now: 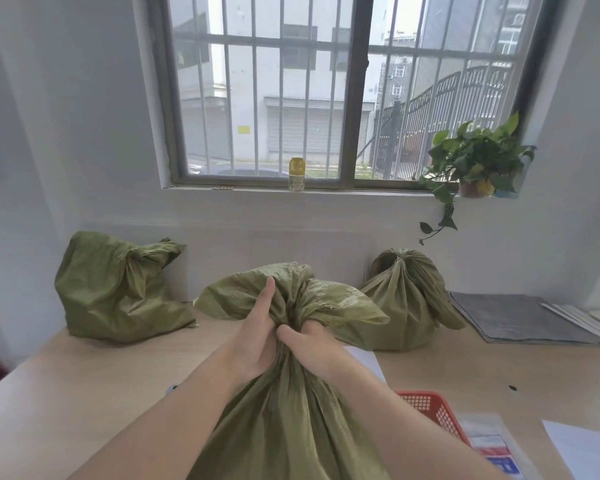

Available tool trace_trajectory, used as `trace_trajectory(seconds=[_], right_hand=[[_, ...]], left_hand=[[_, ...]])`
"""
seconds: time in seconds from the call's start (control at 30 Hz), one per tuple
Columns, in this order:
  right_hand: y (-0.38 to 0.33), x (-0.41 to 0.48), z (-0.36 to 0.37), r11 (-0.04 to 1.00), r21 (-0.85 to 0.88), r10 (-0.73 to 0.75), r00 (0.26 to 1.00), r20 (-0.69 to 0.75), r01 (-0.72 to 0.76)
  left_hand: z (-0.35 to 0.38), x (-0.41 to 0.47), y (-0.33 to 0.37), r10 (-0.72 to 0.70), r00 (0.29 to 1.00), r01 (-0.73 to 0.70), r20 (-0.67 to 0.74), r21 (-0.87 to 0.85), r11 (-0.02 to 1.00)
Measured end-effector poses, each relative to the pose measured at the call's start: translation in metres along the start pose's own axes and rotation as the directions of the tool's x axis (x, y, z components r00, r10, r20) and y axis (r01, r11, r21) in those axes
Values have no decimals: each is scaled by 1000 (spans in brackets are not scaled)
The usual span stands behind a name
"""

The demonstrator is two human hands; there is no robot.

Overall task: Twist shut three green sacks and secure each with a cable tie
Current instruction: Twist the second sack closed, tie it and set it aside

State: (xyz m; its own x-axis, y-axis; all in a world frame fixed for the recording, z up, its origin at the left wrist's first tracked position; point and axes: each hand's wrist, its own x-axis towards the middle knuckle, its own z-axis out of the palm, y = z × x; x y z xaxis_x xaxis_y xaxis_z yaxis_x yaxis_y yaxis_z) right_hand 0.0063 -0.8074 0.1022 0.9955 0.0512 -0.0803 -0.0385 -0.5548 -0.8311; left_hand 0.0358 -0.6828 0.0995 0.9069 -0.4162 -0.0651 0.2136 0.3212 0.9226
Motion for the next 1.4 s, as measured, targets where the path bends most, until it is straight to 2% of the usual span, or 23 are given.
trace_trajectory(seconds=[0.1,0.2,0.33,0.47,0.57,0.77,0.97,1.1,1.33,1.4], right_hand=[[2,1,2,997,-74,10,1000,-16,-12],[1,1,5,997,-76,20,1000,-14,-21],[-1,-1,8,998,-12,63,998,-31,-64],[-2,-2,9,995,62,80,996,-40,-77],[-3,1,12,986,157,59,997,-44,-52],[-8,8,20,959,242,165,984,-60,-146],[-15,7,20,942,265,213,977,0,-205],[-15,9,23,831,483,294,955,41,-277],[-5,14,24,751,607,333,943,-9,-259],[-5,13,24,715,657,318,948,2,-241]], left_hand=[[0,-2,4,31,999,-31,-7,2,1000],[4,-6,9,57,998,-56,-20,82,995],[0,-9,12,128,985,-95,-116,256,962],[-6,-20,25,194,974,-132,-117,403,906],[-5,-29,33,190,974,-108,-124,484,868],[-2,-34,36,209,972,-124,-112,511,851],[2,-35,42,250,951,-99,-183,586,805],[0,-38,47,160,971,-18,-177,613,790],[-25,-42,25,186,953,-29,-239,539,842],[-38,-38,16,116,972,7,-205,516,856]])
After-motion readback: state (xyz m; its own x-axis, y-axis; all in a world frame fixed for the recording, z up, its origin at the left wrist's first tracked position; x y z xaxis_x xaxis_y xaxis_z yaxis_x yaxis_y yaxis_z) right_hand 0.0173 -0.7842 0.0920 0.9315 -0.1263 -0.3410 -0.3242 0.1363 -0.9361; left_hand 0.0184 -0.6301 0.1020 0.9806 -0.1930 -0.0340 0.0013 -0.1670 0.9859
